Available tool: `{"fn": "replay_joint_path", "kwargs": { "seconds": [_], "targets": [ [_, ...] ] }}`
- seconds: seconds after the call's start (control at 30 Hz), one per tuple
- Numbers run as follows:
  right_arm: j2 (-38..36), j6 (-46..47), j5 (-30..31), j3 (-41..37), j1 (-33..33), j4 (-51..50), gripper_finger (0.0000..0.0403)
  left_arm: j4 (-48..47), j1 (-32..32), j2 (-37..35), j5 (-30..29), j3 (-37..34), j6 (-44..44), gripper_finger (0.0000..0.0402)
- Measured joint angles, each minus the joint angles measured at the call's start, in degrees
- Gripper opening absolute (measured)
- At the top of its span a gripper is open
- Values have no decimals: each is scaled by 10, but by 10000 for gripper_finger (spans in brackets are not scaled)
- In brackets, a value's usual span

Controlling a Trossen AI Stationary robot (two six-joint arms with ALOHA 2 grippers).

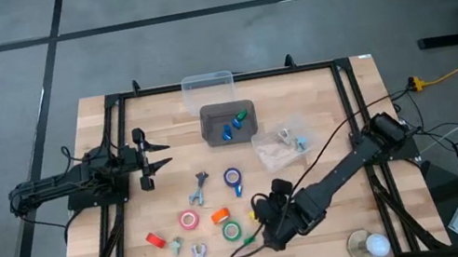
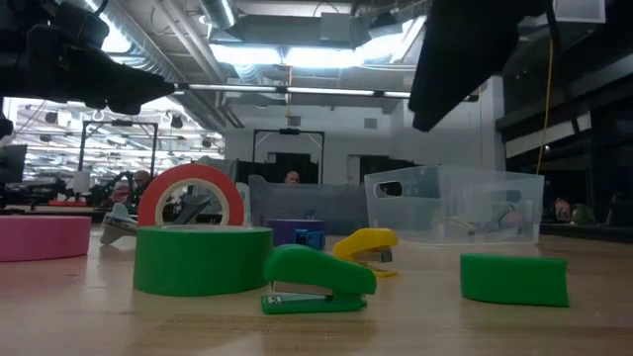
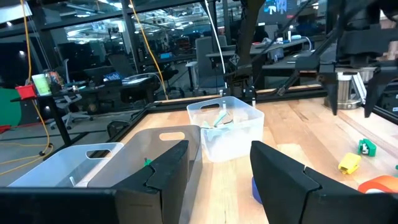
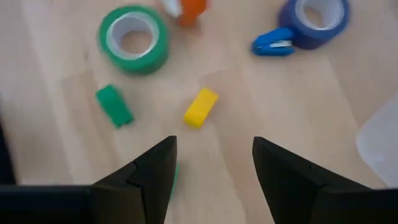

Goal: Pick and place Stapler, Stapler remover, tape
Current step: Put the yellow stapler into the black bin

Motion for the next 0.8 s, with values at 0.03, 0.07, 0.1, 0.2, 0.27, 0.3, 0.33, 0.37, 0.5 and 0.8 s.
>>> {"fn": "replay_joint_path", "kwargs": {
  "seconds": [0.03, 0.07, 0.1, 0.2, 0.27, 0.3, 0.33, 0.37, 0.5, 0.8],
  "targets": [
    [0, 13, 6, -3, -1, 1, 216, 0, 0, 0, 0, 0, 0, 169],
    [0, 22, 7, -5, -1, 4, 216, 0, 0, 0, 0, 0, 0, 169],
    [0, 27, 7, -10, -2, 7, 216, 0, 0, 0, 0, 0, 0, 169],
    [0, 27, 7, -25, -5, 33, 216, 0, 0, 0, 0, 0, 0, 169],
    [0, 37, 7, -38, -5, 59, 216, 0, 0, 0, 0, 0, 0, 169],
    [0, 44, 7, -45, -5, 72, 216, 0, 0, 0, 0, 0, 0, 169],
    [0, 54, 8, -51, -5, 82, 216, 0, 0, 0, 0, 0, 0, 169],
    [0, 59, 9, -56, -5, 90, 216, 0, 0, 0, 0, 0, 0, 169],
    [0, 57, 16, -61, -5, 102, 216, 0, 0, 0, 0, 0, 0, 169],
    [0, 84, 34, -61, -4, 104, 247, 0, 0, 0, 0, 0, 0, 169]
  ]
}}
